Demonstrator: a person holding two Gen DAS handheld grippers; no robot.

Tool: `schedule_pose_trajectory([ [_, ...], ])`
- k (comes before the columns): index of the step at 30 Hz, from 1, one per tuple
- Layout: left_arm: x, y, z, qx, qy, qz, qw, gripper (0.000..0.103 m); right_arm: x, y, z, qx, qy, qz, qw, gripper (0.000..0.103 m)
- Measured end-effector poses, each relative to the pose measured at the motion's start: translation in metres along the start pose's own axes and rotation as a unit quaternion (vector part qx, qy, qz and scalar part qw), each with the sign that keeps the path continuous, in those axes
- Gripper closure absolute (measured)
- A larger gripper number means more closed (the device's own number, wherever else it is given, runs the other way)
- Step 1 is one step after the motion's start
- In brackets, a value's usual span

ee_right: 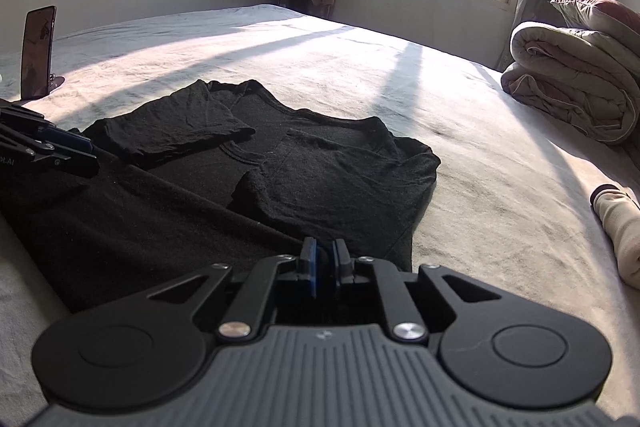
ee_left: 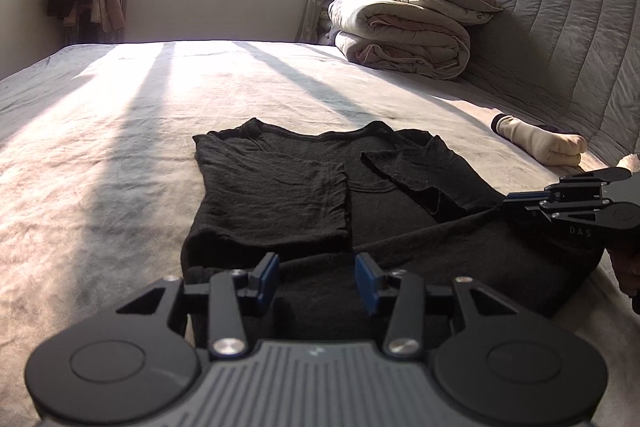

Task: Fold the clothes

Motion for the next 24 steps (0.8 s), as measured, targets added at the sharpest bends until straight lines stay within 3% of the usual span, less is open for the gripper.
schedule_pose_trajectory([
  [7,-0.001,0.013,-0.002,0.020,0.020,0.028,0.9992,0.060,-0.016,0.008,-0.012,0.037,-0.018,0.011,0.999,0.088],
  [13,-0.021,0.009,-0.004,0.011,0.039,-0.001,0.9992,0.056,-0.031,0.014,-0.016,0.050,-0.038,0.015,0.998,0.086],
  [15,-0.024,0.008,-0.008,0.017,0.049,-0.001,0.9986,0.055,-0.037,0.014,-0.012,0.050,-0.053,0.012,0.997,0.075],
  [16,-0.022,0.011,-0.011,0.022,0.055,0.008,0.9982,0.054,-0.038,0.015,-0.009,0.046,-0.060,0.012,0.997,0.061],
  [17,-0.019,0.014,-0.013,0.026,0.060,0.019,0.9977,0.054,-0.039,0.017,-0.007,0.041,-0.067,0.013,0.997,0.058],
  [19,-0.013,0.025,-0.013,0.033,0.063,0.050,0.9962,0.054,-0.036,0.024,-0.007,0.034,-0.069,0.028,0.997,0.058],
  [24,-0.019,0.028,-0.006,0.018,0.067,0.045,0.9966,0.054,-0.030,0.036,-0.022,0.072,-0.070,0.050,0.994,0.058],
])
Point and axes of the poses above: each gripper's, at about its wrist camera, not at the fingertips, and x roughly the way its jaws point, z to its left, y to its underside, the point moved 1 cm from there along x, roughly the way its jaws point, and after that the axes turned 7 degrees about y, right-handed, at the moved point
